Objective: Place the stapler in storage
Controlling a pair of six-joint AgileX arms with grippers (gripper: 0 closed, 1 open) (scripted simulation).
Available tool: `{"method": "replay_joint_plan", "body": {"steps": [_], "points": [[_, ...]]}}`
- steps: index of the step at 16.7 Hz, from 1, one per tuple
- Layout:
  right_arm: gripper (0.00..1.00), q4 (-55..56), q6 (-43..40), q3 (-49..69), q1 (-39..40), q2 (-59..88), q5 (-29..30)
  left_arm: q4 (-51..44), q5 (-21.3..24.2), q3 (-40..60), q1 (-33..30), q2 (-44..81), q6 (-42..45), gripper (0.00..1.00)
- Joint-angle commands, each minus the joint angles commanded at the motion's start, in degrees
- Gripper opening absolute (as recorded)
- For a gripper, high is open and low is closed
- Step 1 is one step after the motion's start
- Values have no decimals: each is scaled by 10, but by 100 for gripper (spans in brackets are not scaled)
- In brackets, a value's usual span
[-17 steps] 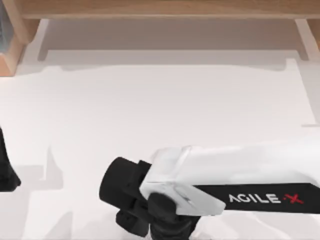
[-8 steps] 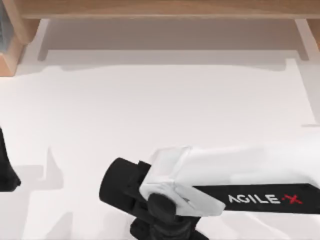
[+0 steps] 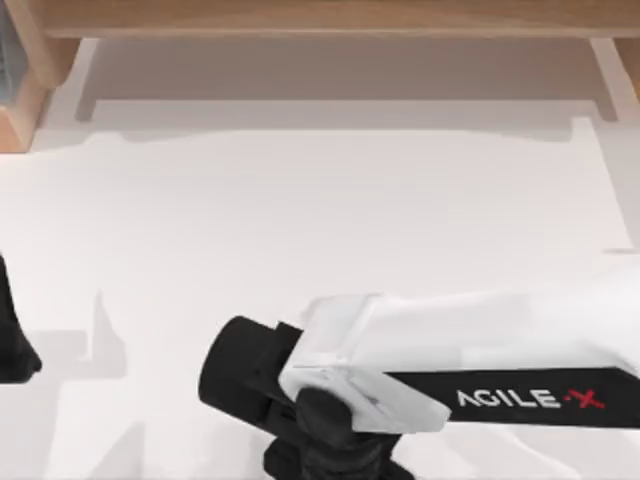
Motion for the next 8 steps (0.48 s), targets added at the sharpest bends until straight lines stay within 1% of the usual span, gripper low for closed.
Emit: {"method": "replay_joint_plan", "body": {"steps": [5,8], "points": [[0,-2,1,1,-1,-2,0,0,0,0,0,0,0,100],[0,-34,1,18,-1,-16,0,0,0,0,0,0,0,100]]}}
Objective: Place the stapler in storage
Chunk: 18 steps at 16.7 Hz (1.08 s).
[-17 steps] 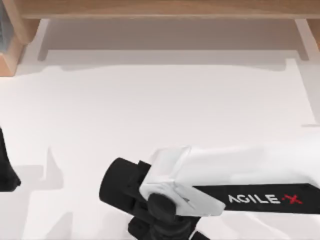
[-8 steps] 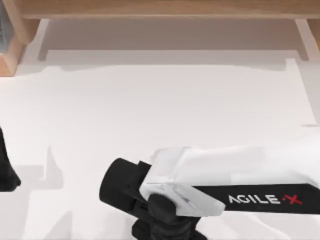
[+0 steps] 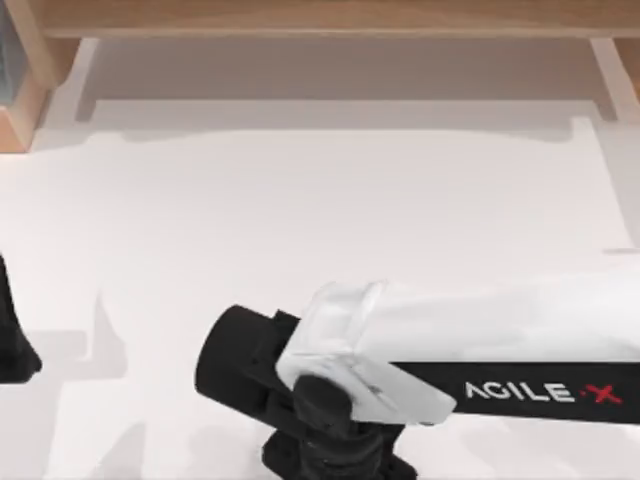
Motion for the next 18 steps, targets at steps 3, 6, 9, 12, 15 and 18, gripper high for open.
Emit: {"method": "replay_joint_plan", "body": {"steps": [3,6,9,12,15,18], "points": [[0,-28,-1,15,0,-14,0,0,0,0,0,0,0,100],[0,-27,0,14,0,-12,0,0,0,0,0,0,0,100],[0,-28,-16,26,-13,-19,6,0,0,0,0,0,0,100],[0,-35,-73,68,-66,-40,25,0,0,0,0,0,0,100],[0,-48,-162,131,-153,-64,50,0,0,0,0,0,0,100],[0,-74,-287,203,-271,-79,74,0,0,0,0,0,0,100]]}}
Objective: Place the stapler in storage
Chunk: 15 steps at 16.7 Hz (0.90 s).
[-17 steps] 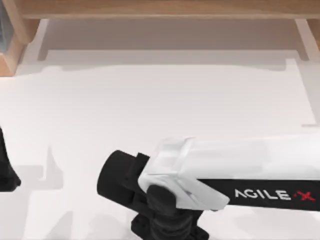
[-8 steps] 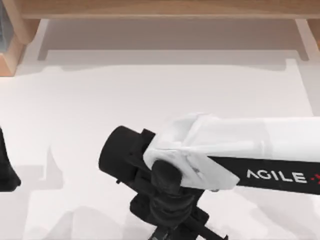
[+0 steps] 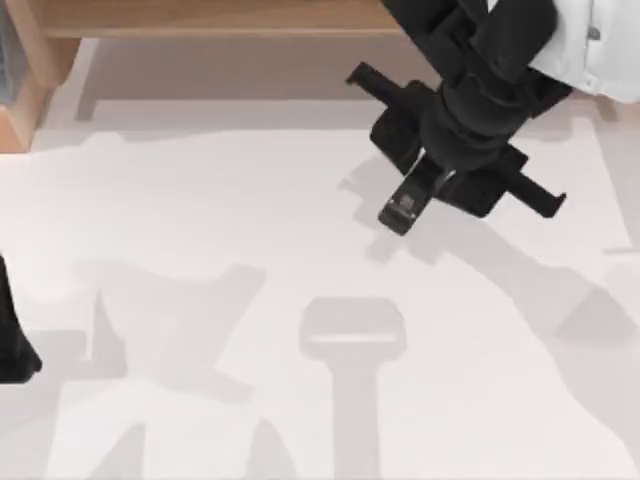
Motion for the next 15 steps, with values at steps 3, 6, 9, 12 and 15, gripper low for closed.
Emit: {"method": "replay_joint_plan", "body": {"steps": [3,6,9,12,15], "points": [[0,-36,-158,74,-136,4,19,0,0,0,0,0,0,100],[0,-75,-337,147,-279,34,27,0,0,0,0,0,0,100],[0,-106,-517,221,-408,93,17,0,0,0,0,0,0,100],[0,-124,-679,291,-502,179,-12,0,0,0,0,0,0,100],[0,-136,-810,349,-561,276,-55,0,0,0,0,0,0,100]]}}
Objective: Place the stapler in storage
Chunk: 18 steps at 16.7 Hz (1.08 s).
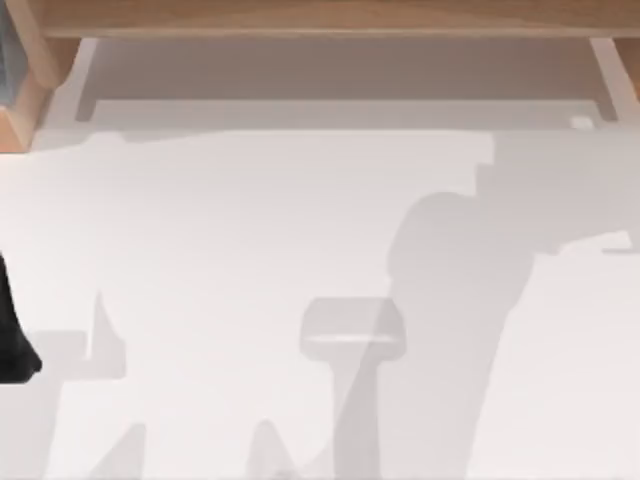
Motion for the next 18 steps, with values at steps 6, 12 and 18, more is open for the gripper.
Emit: {"method": "replay_joint_plan", "body": {"steps": [6,12,18], "points": [[0,-39,-121,36,-39,114,-54,0,0,0,0,0,0,100],[0,-38,-118,36,-36,115,-54,0,0,0,0,0,0,100],[0,-43,-57,66,-47,65,-93,0,0,0,0,0,0,100]]}}
